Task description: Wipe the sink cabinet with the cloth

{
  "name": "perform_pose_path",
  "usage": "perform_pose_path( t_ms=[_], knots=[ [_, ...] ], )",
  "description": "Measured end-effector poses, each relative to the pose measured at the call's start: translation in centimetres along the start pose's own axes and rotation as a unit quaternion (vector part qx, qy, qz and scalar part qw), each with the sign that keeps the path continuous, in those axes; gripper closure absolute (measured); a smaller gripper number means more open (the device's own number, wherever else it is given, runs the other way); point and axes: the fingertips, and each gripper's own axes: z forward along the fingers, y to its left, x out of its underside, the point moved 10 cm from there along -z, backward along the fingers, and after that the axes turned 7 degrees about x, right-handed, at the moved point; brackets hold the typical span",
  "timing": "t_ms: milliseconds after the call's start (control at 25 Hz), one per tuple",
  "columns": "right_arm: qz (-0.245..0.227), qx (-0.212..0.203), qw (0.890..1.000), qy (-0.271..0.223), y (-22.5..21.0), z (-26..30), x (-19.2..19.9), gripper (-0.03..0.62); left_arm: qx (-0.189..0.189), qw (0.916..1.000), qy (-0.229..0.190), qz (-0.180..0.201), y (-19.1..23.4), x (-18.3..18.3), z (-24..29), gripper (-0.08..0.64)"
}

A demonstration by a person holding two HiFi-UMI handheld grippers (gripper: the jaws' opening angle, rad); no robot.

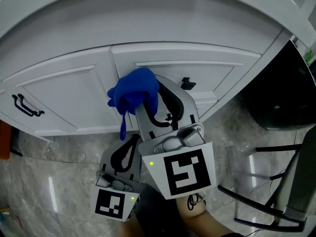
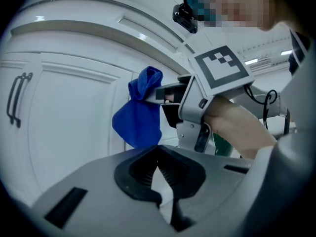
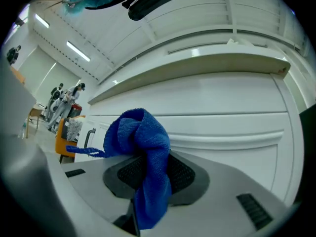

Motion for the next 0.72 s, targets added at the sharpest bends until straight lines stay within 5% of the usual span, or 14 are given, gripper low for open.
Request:
perform_pose_path(
  t_ms=[720],
  knots=[
    [-0.006, -0.001, 1.0, -0.013, -0.1, 0.3, 0.8, 0.476, 0.016, 0.9998, 0.006, -0.01, -0.8, 0.6, 1.3, 0.557]
  ],
)
